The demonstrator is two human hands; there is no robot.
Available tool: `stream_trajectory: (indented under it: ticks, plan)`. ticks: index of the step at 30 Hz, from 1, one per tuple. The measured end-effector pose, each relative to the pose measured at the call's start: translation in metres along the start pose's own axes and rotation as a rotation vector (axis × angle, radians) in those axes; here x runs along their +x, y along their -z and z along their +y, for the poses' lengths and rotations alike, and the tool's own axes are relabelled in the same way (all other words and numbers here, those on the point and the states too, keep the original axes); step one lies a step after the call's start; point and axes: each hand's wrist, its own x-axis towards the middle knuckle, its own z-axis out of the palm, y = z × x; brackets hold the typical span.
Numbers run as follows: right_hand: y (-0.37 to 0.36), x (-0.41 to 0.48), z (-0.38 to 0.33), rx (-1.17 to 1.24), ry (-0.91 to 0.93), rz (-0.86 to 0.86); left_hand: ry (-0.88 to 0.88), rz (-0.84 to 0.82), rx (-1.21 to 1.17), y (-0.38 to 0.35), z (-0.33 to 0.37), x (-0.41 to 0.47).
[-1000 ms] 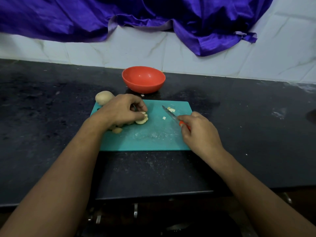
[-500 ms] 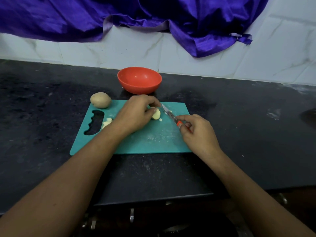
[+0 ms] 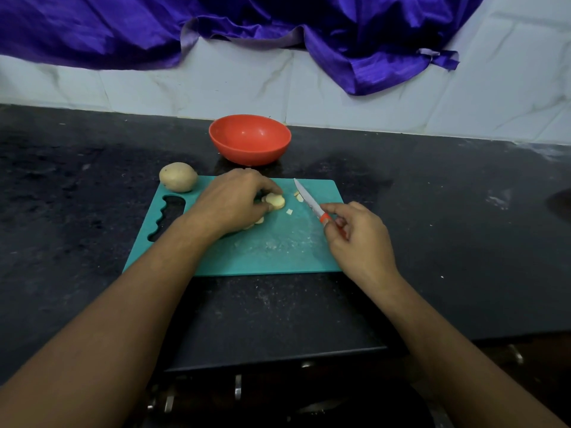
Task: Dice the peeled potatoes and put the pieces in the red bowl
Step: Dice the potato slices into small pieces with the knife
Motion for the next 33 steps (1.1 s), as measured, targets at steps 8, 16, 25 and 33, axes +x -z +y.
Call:
stream_trajectory:
  ticks: [8,16,25,33]
  plan:
    - [0.000,-0.003,-0.001,-0.009,0.016,0.018,0.096,0.063,0.080,0.001,-0.004,0.003]
    - [0.001,-0.003,-0.002,-0.022,0.018,0.014,0.073,0.020,0.072,0.001,0.000,0.003]
    - [0.002,-0.004,-0.005,-0.041,0.027,0.008,0.068,-0.005,0.132,-0.006,0.002,0.008]
    - [0.004,-0.006,-0.010,-0.099,0.039,-0.009,0.136,0.085,0.083,-0.015,0.015,0.007]
